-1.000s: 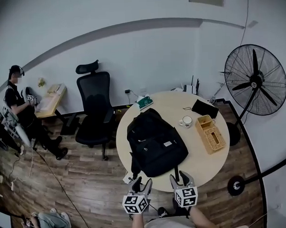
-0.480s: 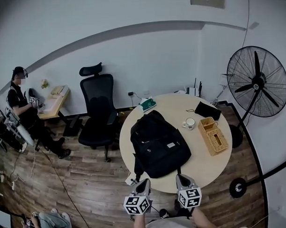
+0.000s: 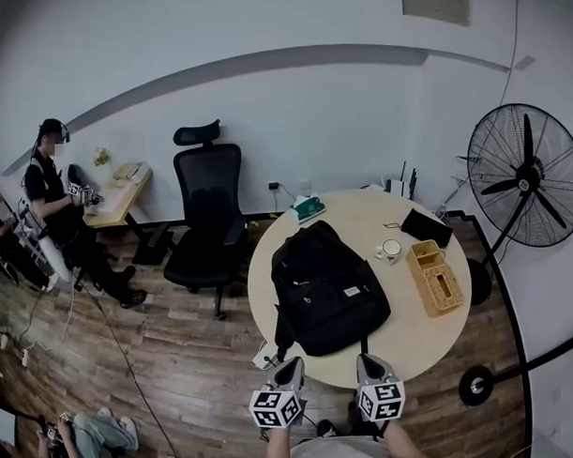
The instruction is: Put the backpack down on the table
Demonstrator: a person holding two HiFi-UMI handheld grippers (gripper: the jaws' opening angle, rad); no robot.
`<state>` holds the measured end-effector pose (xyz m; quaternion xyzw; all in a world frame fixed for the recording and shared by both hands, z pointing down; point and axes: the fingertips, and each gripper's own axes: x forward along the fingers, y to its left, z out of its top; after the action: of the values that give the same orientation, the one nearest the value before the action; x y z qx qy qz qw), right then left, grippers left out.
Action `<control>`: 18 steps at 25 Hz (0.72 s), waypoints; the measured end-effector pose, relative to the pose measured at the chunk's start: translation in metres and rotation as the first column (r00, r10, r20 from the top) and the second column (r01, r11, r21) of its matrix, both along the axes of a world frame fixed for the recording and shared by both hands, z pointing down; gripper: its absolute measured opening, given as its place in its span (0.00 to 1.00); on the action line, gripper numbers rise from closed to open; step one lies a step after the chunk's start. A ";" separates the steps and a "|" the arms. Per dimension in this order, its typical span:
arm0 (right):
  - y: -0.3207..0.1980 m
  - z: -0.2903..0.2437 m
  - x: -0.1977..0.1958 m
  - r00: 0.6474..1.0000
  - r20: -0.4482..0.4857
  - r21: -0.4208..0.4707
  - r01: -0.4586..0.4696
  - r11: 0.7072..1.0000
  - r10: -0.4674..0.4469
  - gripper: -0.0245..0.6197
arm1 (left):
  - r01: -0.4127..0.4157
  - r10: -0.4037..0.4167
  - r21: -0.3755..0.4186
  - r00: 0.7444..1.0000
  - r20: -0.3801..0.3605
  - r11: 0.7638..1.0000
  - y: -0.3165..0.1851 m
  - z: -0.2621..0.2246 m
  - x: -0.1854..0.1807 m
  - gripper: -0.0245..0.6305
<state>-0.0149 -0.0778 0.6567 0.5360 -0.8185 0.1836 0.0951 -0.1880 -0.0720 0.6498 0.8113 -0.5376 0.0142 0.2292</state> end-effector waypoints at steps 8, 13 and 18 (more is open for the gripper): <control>0.005 0.003 -0.006 1.000 -0.002 -0.007 0.005 1.000 -0.005 0.04 | -0.024 0.023 -0.003 1.000 -0.010 1.000 0.004 0.004 0.010 0.12; 0.007 0.005 -0.015 1.000 0.029 -0.019 0.009 1.000 -0.009 0.04 | -0.006 0.006 -0.002 1.000 -0.003 1.000 0.006 0.003 0.002 0.12; 0.008 0.000 -0.009 0.999 0.039 -0.011 0.005 1.000 -0.004 0.04 | -0.018 0.018 -0.012 1.000 -0.013 1.000 0.007 0.005 0.009 0.12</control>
<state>-0.0242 -0.0700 0.6572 0.5299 -0.8203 0.1986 0.0825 -0.1788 -0.0653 0.6546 0.8147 -0.5287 0.0142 0.2376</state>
